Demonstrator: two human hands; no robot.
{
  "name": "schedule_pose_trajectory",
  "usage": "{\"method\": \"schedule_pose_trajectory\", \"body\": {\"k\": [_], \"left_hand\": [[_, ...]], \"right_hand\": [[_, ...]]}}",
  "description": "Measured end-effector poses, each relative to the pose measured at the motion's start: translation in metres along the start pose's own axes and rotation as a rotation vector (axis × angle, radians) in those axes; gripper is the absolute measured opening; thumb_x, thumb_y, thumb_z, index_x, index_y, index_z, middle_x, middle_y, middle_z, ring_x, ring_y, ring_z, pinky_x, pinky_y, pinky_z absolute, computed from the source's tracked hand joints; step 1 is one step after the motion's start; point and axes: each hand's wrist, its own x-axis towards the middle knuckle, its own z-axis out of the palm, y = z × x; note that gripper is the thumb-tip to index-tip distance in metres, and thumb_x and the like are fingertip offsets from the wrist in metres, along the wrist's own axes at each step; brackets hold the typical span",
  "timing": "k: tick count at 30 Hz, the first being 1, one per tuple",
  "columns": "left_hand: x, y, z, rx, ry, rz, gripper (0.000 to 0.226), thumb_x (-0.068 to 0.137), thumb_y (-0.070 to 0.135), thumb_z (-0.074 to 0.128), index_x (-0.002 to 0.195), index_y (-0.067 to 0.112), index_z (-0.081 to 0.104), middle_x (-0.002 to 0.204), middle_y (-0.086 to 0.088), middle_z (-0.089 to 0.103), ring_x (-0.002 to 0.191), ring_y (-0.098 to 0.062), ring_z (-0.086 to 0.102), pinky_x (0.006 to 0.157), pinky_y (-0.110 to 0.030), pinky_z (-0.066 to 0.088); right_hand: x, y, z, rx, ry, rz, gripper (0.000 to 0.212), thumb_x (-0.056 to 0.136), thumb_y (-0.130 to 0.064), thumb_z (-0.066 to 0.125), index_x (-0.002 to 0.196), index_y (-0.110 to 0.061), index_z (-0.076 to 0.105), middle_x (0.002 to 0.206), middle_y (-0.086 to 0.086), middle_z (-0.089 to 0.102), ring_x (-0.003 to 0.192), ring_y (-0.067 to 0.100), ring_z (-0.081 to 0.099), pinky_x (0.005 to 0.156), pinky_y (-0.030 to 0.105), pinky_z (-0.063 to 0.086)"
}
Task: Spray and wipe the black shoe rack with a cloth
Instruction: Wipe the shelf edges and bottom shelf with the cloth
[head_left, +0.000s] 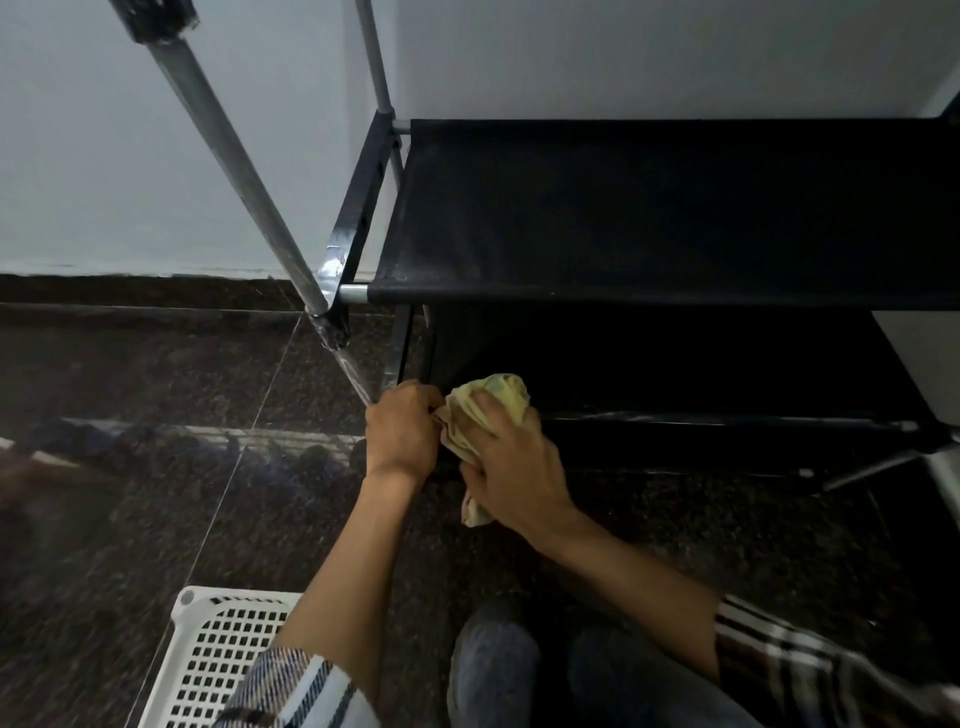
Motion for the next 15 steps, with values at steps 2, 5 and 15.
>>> {"method": "schedule_pose_trajectory", "body": {"k": [2,5,15], "left_hand": [[0.000,-0.001,0.000,-0.029,-0.008,-0.011,0.021,0.088,0.014,0.059,0.105,0.017,0.070,0.111,-0.004,0.065,0.103,-0.026,0.060,0.082,-0.034,0.042],[-0.001,-0.003,0.001,-0.084,-0.001,-0.015,0.022,0.086,0.014,0.063,0.107,0.014,0.070,0.112,-0.006,0.065,0.103,-0.027,0.060,0.085,-0.034,0.041],[-0.013,-0.003,0.012,-0.103,0.073,0.015,0.023,0.091,0.012,0.055,0.109,0.013,0.069,0.103,-0.002,0.060,0.095,-0.028,0.059,0.070,-0.033,0.026]], "right_hand": [[-0.013,0.015,-0.001,0.011,0.021,0.022,0.058,0.071,-0.026,0.075,0.126,-0.028,0.059,0.138,0.001,0.050,0.097,0.039,0.056,0.065,0.039,0.055],[-0.040,0.056,-0.001,0.065,0.150,0.170,0.059,0.065,-0.013,0.079,0.121,-0.022,0.064,0.135,0.008,0.054,0.092,0.043,0.057,0.064,0.041,0.056],[-0.029,0.040,0.039,-0.205,0.235,-0.027,0.054,0.062,-0.027,0.080,0.115,-0.029,0.066,0.137,-0.003,0.037,0.080,0.034,0.048,0.054,0.036,0.047]]}}
